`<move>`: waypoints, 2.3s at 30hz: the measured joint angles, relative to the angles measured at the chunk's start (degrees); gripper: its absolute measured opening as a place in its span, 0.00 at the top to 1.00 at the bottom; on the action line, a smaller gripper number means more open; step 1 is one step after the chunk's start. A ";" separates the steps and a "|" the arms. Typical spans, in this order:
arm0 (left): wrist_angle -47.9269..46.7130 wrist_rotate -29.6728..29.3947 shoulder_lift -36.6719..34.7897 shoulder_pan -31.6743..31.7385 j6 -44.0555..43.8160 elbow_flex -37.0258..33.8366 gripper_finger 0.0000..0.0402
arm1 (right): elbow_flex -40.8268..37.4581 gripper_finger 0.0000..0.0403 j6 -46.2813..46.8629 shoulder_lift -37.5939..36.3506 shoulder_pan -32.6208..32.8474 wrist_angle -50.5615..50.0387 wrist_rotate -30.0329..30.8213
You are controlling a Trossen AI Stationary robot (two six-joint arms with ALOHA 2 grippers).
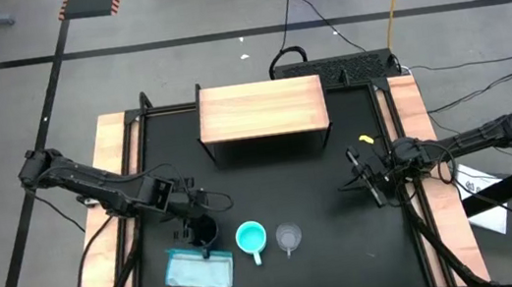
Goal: Stack small to large cups/mugs on shelf
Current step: Put the dark blue mug on the shelf
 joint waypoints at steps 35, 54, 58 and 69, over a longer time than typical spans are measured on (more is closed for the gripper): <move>-3.89 0.72 -0.22 2.10 11.92 7.19 0.98 | -0.01 1.00 -0.01 -0.01 0.00 -0.01 0.00; -6.16 5.05 -2.55 8.08 12.70 8.32 0.99 | 0.00 1.00 0.00 0.03 0.00 -0.01 0.01; -4.48 6.01 -2.62 8.78 12.24 6.57 0.99 | 0.00 1.00 -0.02 0.03 0.00 -0.01 0.00; -4.90 2.73 -2.44 11.40 13.99 6.05 0.99 | -0.01 1.00 -0.02 0.03 0.00 -0.01 0.00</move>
